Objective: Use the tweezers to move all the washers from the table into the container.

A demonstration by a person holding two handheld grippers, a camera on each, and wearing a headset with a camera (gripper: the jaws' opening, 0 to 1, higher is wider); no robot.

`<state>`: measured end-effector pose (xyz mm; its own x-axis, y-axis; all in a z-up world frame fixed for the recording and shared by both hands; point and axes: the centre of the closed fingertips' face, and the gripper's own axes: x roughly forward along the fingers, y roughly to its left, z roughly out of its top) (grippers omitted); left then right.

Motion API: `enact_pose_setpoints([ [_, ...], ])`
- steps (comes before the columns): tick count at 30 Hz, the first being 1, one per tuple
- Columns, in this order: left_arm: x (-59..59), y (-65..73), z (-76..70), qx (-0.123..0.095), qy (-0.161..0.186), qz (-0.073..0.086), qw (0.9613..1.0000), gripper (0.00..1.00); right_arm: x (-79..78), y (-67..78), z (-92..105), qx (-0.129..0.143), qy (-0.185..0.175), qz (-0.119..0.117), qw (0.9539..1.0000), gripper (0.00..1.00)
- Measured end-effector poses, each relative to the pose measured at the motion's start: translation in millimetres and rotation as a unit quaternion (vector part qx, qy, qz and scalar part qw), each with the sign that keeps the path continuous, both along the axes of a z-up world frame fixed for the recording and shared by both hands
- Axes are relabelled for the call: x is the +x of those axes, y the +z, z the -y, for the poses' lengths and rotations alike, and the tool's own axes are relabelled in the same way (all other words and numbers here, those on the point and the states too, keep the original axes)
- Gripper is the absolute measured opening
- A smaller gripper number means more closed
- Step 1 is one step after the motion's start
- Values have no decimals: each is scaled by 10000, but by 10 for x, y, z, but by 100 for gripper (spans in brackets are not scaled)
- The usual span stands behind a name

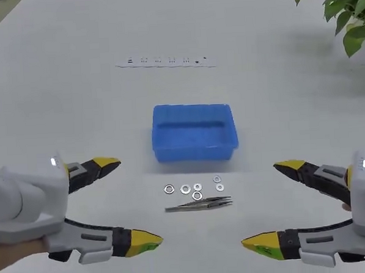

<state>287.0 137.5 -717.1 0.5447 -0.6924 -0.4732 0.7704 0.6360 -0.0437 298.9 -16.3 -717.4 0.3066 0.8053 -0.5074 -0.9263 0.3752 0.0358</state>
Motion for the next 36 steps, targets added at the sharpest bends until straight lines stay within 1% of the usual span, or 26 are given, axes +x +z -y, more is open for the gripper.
enact_pose_setpoints([
  [2,23,-15,15,5,36,8,10000,94,15,-35,7,-101,0,45,9999,85],
  [3,33,-34,29,10,47,-8,10000,94,17,-58,1,-160,25,56,9999,84],
  [5,23,-99,55,94,-29,-68,9999,92,24,-94,-24,-228,45,49,9997,81],
  [7,20,-182,54,229,-93,-129,9996,88,24,-139,-60,-302,55,-58,9995,76],
  [12,66,-265,74,246,-63,-173,9995,81,55,-212,-196,-328,77,-156,9993,70],
  [14,81,-304,105,298,-106,-217,9993,77,76,-258,-245,-380,69,-266,9989,68],
  [15,86,-331,136,327,-166,-243,9990,75,90,-298,-254,-447,20,-395,9982,67],
  [17,95,-382,190,395,-255,-288,9985,72,117,-304,-305,-391,68,-352,9986,65],
  [21,101,-466,303,474,-400,-378,9974,64,163,-343,-355,-370,91,-424,9984,59],
  [24,102,-544,392,542,-509,-452,9962,59,170,-409,-379,-477,237,-385,9978,54],
  [25,96,-563,415,518,-536,-521,9959,58,168,-429,-385,-519,300,-369,9975,54],
  [26,55,-594,472,343,-535,-800,9948,58,159,-472,-392,-623,397,-369,9966,54],
  [27,53,-614,490,315,-573,-885,9939,57,152,-500,-400,-698,471,-355,9958,54],
  [28,81,-629,493,374,-600,-824,9941,54,145,-517,-414,-750,562,-304,9951,53],
  [29,89,-650,502,447,-638,-800,9937,52,128,-543,-435,-843,717,-240,9936,52],
  [30,92,-678,504,550,-680,-810,9929,50,123,-555,-443,-881,768,-223,9929,50],
  [31,91,-711,513,664,-744,-845,9914,48,112,-593,-458,-1018,942,-138,9902,46],
  [32,93,-724,527,733,-796,-824,9907,46,99,-614,-473,-1110,1078,-72,9879,43],
  [33,95,-740,543,832,-865,-785,9897,44,93,-646,-498,-1238,1257,39,9843,39],
  [34,88,-750,562,864,-917,-782,9889,43,92,-667,-511,-1326,1341,97,9820,37],
  [35,77,-765,587,906,-1001,-792,9877,42,82,-694,-537,-1418,1485,156,9786,35],
  [36,71,-779,596,966,-1061,-787,9865,42,76,-711,-553,-1466,1569,177,9765,33],
])
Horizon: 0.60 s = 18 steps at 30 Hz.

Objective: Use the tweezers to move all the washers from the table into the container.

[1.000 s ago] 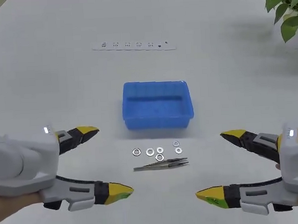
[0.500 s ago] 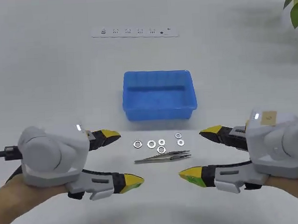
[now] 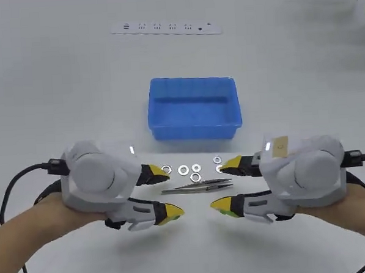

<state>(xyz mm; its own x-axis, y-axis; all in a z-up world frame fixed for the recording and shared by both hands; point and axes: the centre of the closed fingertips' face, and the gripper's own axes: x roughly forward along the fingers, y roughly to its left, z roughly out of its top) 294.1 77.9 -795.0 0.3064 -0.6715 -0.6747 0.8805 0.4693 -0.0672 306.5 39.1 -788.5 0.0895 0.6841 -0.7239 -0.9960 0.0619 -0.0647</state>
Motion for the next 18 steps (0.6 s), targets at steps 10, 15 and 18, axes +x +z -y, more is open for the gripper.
enact_pose_setpoints([
  [10,41,-102,9,466,-330,113,9983,35,59,-151,-54,-494,488,54,9976,24],
  [15,96,-97,-2,557,-432,147,9974,30,47,-185,-54,-646,662,126,9956,17],
  [18,94,-96,6,575,-506,167,9969,29,31,-195,-69,-663,705,102,9953,11],
])
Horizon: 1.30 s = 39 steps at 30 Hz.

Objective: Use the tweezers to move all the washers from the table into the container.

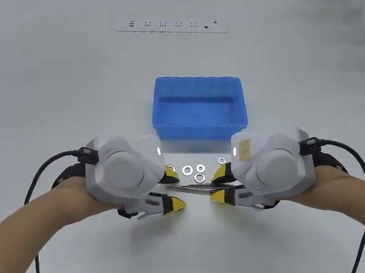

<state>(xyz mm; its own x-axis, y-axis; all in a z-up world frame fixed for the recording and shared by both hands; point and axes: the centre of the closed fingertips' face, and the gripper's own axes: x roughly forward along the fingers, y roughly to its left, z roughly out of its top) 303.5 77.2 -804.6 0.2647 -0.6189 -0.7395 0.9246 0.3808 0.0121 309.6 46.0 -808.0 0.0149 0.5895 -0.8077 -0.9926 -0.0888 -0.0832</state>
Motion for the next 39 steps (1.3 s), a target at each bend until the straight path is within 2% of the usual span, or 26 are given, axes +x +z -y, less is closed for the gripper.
enact_pose_setpoints([
  [5,-6,0,60,40,-178,16,9998,24,-9,3,-3,-2,18,5,10000,10],
  [8,-2,-8,99,100,-274,8,9996,18,-44,3,-3,-11,43,-87,10000,9],
  [9,6,-11,101,149,-303,37,9994,13,-73,7,-6,-8,86,-84,9999,9],
  [10,65,-3,84,306,-436,300,9981,9,-91,6,-10,-1,104,-85,9999,9],
  [12,10,9,82,349,-703,398,9961,8,-84,13,-9,30,24,-31,10000,9],
  [16,-13,15,83,461,-673,489,9955,7,-82,15,-1,104,-128,11,9999,9],
  [18,-45,19,77,496,-639,379,9960,7,-111,16,-11,80,-88,86,9999,9],
  [20,-88,43,52,523,-709,380,9954,7,-147,23,-31,94,126,297,9994,9],
  [24,-145,181,18,529,-778,449,9946,7,-174,49,-53,211,55,430,9988,8],
  [29,-193,374,76,426,-882,636,9932,7,-189,121,-39,342,130,562,9977,9],
  [33,-218,547,166,323,-1008,809,9911,7,-183,196,2,641,-3,532,9965,8],
  [36,-221,630,295,222,-1087,932,9894,7,-182,220,51,719,-37,564,9958,9],
  [39,-216,712,437,-108,-1015,948,9902,7,-176,243,101,802,-39,635,9947,9],
])
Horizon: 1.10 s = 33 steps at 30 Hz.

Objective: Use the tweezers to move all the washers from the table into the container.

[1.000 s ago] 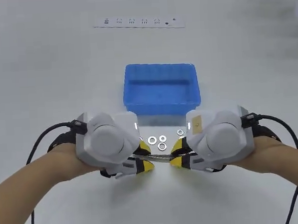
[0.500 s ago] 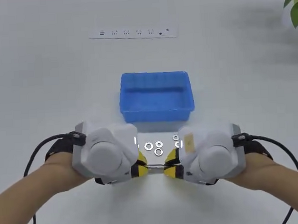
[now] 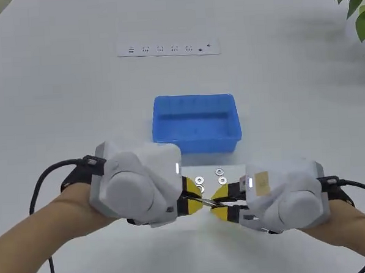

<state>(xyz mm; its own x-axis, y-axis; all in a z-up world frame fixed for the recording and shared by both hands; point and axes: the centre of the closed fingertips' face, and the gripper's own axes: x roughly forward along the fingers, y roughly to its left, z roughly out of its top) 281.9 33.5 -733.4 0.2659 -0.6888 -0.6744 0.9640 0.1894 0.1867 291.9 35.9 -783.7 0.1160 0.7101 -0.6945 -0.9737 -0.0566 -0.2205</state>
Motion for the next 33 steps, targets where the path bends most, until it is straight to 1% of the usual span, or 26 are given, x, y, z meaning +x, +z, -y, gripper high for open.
enact_pose_setpoints([
  [2,9,34,98,-227,55,-51,9997,7,11,11,34,39,-32,-2,10000,9],
  [4,23,59,181,-375,64,-41,9993,7,25,12,70,65,-54,-1,10000,9],
  [7,53,85,306,-622,119,-81,9980,7,45,9,118,57,-65,-1,10000,9],
  [11,77,82,456,-800,61,-81,9967,7,61,6,196,58,-26,-48,10000,9],
  [13,74,72,496,-817,-1,-64,9966,7,59,2,211,55,-16,-94,9999,8],
  [14,71,71,511,-807,-31,-30,9967,7,56,-1,211,47,-3,-96,9999,8],
  [17,81,75,495,-812,-62,35,9967,7,54,0,198,53,4,-117,9999,8],
  [19,82,78,469,-824,-60,34,9966,7,55,3,192,73,15,-134,9999,7],
  [22,87,85,435,-822,-24,91,9966,7,55,9,169,101,69,-125,9998,7],
  [24,78,88,408,-820,-14,125,9966,7,46,12,149,124,83,-162,9998,7],
  [30,65,89,334,-835,50,80,9965,7,22,14,82,171,93,-187,9996,7],
  [33,63,88,321,-839,53,56,9964,7,18,13,72,154,76,-212,9996,7],
])
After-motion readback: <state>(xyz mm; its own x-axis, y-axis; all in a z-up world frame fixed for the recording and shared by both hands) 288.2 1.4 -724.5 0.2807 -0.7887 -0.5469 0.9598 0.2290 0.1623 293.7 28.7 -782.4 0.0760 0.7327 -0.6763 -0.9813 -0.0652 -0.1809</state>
